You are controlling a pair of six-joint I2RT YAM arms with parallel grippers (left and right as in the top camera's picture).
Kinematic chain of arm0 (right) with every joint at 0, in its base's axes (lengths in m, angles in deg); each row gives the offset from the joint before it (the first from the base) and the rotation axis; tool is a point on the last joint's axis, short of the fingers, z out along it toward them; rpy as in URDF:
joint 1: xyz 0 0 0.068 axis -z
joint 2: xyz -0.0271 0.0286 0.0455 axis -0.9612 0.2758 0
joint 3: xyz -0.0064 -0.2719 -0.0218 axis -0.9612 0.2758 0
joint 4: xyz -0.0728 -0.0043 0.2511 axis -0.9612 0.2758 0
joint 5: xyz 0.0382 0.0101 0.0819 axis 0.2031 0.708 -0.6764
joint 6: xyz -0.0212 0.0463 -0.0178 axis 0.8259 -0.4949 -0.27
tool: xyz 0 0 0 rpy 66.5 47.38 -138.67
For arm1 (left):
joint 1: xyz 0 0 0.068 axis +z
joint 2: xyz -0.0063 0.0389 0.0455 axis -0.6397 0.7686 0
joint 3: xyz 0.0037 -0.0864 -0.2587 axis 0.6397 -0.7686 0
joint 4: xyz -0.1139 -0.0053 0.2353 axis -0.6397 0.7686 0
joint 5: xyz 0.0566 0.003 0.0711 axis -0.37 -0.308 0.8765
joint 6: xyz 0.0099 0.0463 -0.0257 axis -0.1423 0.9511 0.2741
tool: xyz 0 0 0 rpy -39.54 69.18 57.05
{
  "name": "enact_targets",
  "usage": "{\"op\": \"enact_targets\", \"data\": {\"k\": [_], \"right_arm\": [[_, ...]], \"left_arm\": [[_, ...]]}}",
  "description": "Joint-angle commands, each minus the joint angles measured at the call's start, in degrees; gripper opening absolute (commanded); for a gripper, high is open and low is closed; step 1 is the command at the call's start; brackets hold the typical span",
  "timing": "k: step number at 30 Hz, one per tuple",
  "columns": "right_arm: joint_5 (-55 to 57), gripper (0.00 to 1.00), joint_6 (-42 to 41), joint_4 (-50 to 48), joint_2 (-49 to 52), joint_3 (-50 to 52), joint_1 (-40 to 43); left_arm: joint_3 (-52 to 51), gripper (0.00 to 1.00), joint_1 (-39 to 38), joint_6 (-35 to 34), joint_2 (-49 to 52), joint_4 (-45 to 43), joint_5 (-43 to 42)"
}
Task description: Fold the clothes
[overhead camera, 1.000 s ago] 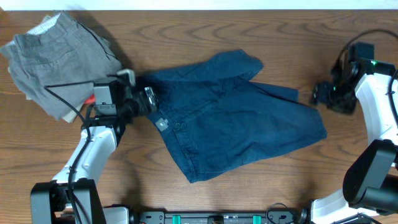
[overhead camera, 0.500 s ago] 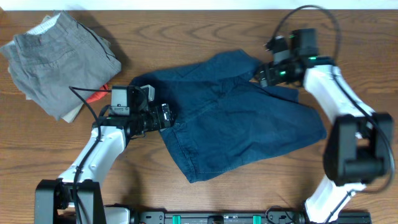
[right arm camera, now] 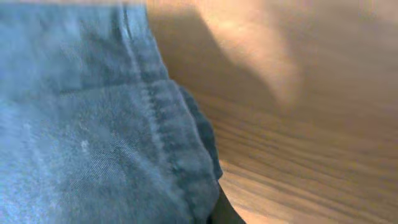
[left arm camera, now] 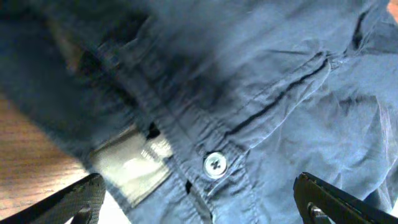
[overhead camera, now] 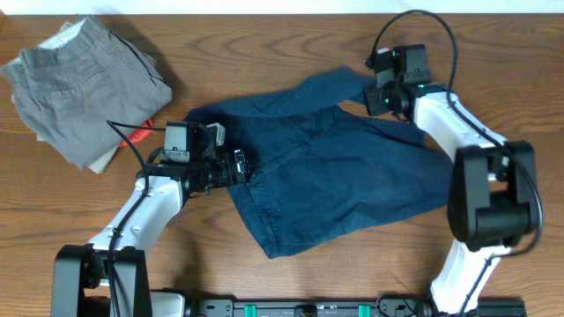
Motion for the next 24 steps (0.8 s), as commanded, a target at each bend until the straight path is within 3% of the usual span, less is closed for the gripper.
{"op": "enact_targets", "data": {"k": [1, 10, 19, 20, 21, 24], "right_arm": [[5.55, 0.01, -1.42, 2.45, -9.88, -1.29, 2.67], [21.9, 0.01, -1.9, 23.43, -20.31, -1.29, 7.3], [25.99, 0.02, -3.19, 10.64, -15.06, -1.25, 10.75], [27.71, 0.1, -5.38, 9.57, -14.4, -1.25, 11.28], [29.03, 0.27, -8.04, 8.81, -13.62, -1.25, 12.17], [28.44, 0.47, -9.88, 11.15, -12.11, -1.25, 14.23]], "left_arm": [[0.22, 0.98, -0.17, 0.17, 0.39, -0.2, 0.94], [0.22, 0.98, -0.17, 0.17, 0.39, -0.28, 1.9], [0.22, 0.98, -0.17, 0.15, 0.39, -1.07, 1.99], [0.22, 0.98, -0.17, 0.15, 0.39, -1.05, 1.97], [0.22, 0.97, -0.17, 0.15, 0.39, -1.05, 1.97], [0.22, 0.98, -0.17, 0.15, 0.39, -1.05, 1.97]]}}
